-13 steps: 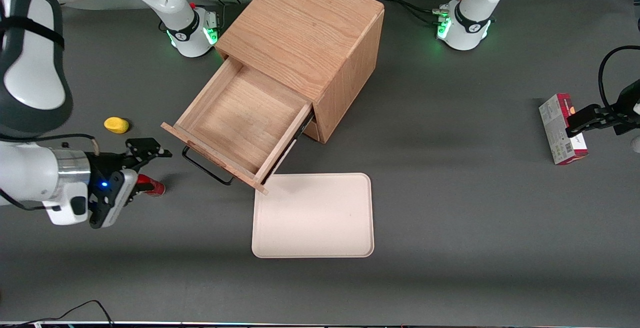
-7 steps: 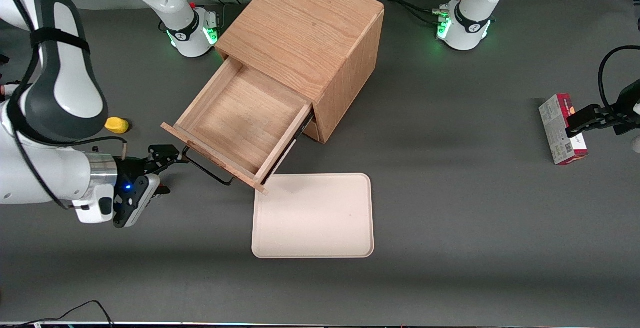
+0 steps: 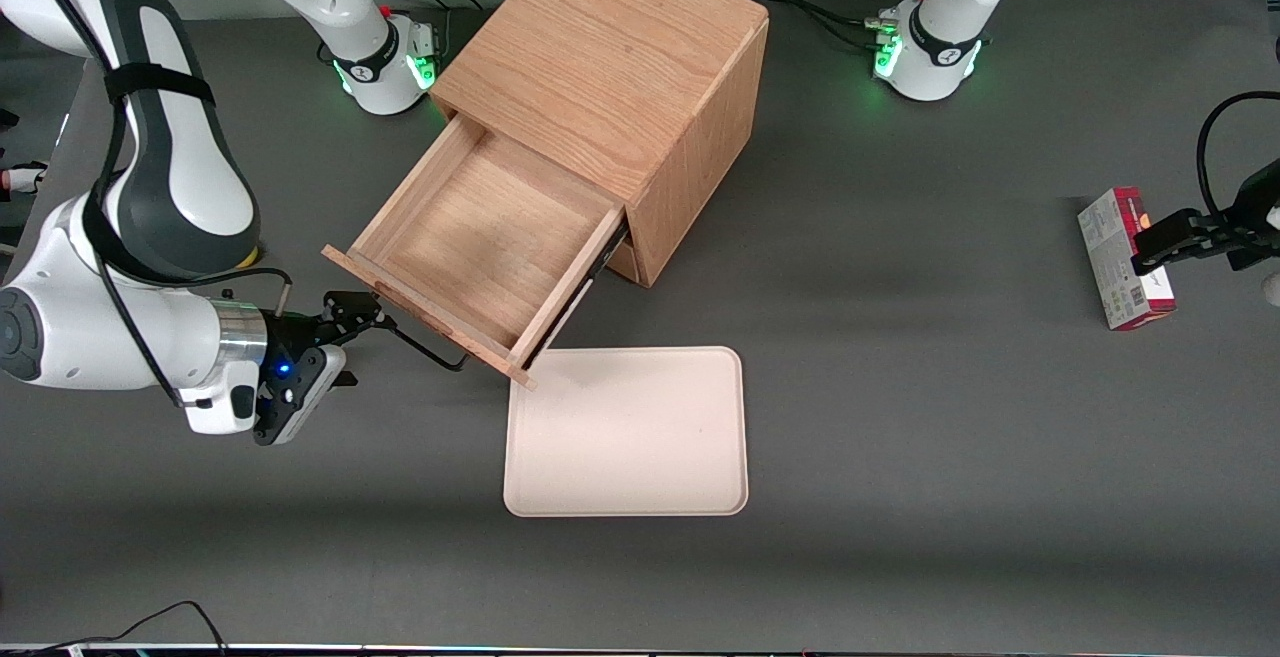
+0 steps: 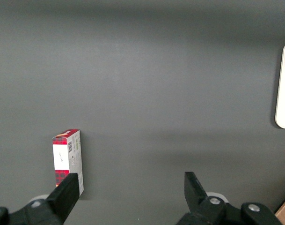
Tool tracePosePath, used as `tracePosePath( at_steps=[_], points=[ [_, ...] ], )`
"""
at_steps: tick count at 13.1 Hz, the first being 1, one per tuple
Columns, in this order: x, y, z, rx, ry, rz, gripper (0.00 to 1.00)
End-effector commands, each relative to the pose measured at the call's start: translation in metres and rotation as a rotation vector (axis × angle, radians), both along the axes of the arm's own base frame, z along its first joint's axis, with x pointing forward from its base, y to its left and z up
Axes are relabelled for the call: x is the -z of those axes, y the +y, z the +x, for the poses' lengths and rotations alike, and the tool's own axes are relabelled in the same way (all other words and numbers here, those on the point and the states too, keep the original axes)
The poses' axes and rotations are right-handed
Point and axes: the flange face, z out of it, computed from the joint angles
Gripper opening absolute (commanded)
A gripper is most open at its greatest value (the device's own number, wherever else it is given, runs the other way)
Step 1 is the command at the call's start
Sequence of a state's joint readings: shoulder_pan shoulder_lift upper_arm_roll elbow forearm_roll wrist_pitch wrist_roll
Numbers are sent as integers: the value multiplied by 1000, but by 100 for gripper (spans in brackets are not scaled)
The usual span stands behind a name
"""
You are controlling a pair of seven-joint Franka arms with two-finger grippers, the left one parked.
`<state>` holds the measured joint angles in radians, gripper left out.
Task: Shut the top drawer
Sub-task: 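Lower the right gripper against the drawer front beside the black handle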
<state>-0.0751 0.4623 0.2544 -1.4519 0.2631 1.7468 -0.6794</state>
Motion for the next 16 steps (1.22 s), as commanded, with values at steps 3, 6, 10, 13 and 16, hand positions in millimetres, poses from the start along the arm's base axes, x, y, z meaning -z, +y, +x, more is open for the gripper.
tracePosePath(
  at_steps=[3, 6, 10, 13, 16],
  points=[
    [19, 0, -8, 24, -25, -17, 100],
    [27, 1, -9, 54, -9, -14, 100],
    [31, 5, -13, 87, 17, -20, 100],
    [39, 11, -17, 100, 13, -20, 100],
    [44, 18, -20, 115, 12, -21, 100]
  ],
)
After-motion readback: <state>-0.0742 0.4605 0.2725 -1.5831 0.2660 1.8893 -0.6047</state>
